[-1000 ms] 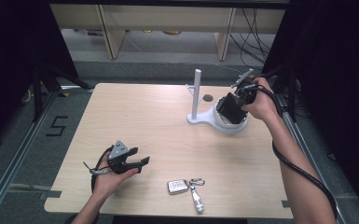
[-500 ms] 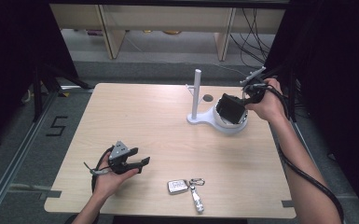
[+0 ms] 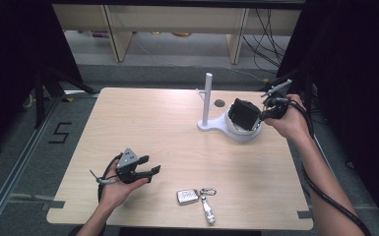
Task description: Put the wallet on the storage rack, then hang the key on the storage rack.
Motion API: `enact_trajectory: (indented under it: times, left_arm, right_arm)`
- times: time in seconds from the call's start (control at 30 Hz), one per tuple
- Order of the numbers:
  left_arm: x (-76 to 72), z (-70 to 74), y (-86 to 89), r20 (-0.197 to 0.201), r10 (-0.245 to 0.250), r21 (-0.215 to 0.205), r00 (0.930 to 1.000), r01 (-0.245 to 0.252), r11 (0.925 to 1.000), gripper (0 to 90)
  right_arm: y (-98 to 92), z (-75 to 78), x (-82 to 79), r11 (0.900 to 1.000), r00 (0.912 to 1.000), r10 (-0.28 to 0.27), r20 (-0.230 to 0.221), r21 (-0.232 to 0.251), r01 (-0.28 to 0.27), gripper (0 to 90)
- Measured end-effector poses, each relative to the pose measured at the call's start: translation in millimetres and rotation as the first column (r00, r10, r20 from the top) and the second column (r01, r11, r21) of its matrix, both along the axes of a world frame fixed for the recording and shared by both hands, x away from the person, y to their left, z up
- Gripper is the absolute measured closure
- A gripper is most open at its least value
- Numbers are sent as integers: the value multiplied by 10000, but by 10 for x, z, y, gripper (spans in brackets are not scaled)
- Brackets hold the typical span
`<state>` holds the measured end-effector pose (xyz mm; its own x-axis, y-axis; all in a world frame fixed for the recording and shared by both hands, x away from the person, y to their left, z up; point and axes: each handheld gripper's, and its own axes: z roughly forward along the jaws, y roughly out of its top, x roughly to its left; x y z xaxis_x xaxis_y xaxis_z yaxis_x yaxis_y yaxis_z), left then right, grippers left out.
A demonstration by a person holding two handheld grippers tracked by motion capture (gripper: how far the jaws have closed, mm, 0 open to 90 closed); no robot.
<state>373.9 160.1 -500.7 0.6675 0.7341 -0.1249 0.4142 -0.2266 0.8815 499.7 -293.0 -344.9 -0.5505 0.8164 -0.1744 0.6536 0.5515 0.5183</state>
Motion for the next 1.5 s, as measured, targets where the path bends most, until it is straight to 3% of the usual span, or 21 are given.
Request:
enact_trajectory:
  times: [0.17, 0.33, 0.47, 0.7, 1.17, 1.37, 1.4, 1.43, 1.47, 1.5]
  left_arm:
    - [-30, 69, -102, 69, -664, 25, 9978, 664, 9978, 411]
    - [-10, 143, -252, 118, -1219, -279, 9925, 1222, 9921, 393]
    - [-1, 172, -322, 173, -1429, -177, 9896, 1432, 9895, 370]
    - [5, 218, -452, 198, -2159, 1, 9762, 2160, 9764, 390]
    - [-18, 238, -468, 244, -2253, 290, 9740, 2246, 9740, 400]
    - [-27, 214, -447, 252, -2208, 343, 9750, 2199, 9749, 395]
    - [-27, 212, -446, 240, -2246, 339, 9741, 2238, 9741, 394]
    - [-29, 211, -448, 236, -2243, 326, 9742, 2235, 9742, 392]
    - [-34, 207, -455, 246, -2273, 278, 9735, 2267, 9736, 389]
    - [-34, 207, -455, 246, -2273, 278, 9735, 2267, 9736, 386]
  right_arm:
    - [-28, -68, -152, 9999, 9995, 137, -295, 75, -135, 833]
    - [-21, -216, -331, 9993, 9972, 371, -642, 82, -366, 826]
    - [-23, -285, -412, 9994, 9962, 349, -797, 115, -341, 807]
    - [-53, -483, -576, 9992, 9918, 354, -1228, 216, -330, 780]
    - [-4, -625, -707, 9982, 9837, 563, -1708, 303, -518, 755]
    - [132, -694, -798, 9928, 9628, 1186, -2428, 465, -1106, 742]
    - [155, -727, -792, 9876, 9616, 1570, -2251, 350, -1530, 734]
    - [195, -753, -813, 9844, 9555, 1759, -2369, 448, -1701, 723]
    - [268, -809, -844, 9735, 9422, 2287, -2448, 513, -2229, 707]
    - [268, -809, -844, 9735, 9422, 2287, -2448, 513, -2229, 707]
